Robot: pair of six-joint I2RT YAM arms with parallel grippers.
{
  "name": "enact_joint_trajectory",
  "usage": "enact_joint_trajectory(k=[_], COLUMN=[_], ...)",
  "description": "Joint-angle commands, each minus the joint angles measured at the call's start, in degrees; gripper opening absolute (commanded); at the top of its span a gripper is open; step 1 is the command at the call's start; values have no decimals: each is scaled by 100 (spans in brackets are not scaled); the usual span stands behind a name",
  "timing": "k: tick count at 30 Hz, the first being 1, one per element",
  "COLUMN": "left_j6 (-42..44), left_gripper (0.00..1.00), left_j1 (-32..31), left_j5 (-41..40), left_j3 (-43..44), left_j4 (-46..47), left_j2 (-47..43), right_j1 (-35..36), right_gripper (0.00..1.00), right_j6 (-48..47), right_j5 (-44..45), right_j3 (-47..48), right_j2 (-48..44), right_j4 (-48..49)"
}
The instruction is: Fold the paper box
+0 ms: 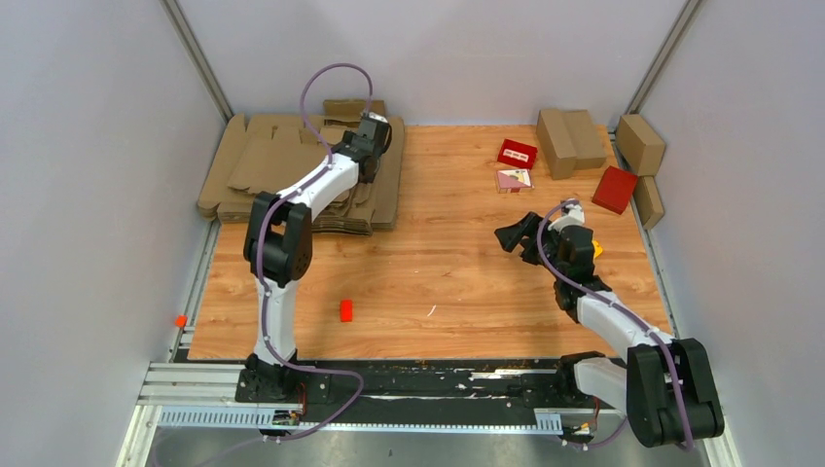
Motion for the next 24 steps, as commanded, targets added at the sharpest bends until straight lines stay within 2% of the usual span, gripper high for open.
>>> enact_joint_trajectory(k=[1,14,19,24], left_j6=[254,135,-60,-63], left_gripper=[64,57,56,56], left_j1=[59,236,344,368], left_j5=[198,311,921,695], left_j3=[390,689,429,188], left_j4=[-410,-637,-404,-209], left_j2=[321,739,519,319], right_j1=[38,100,126,153], right_gripper=[86,85,84,84], right_j6=[-173,-244,-262,-284], right_j5=[96,102,63,73], right_j3=[261,326,369,372], right_j2=[67,127,181,247], right_j4=[195,166,125,141])
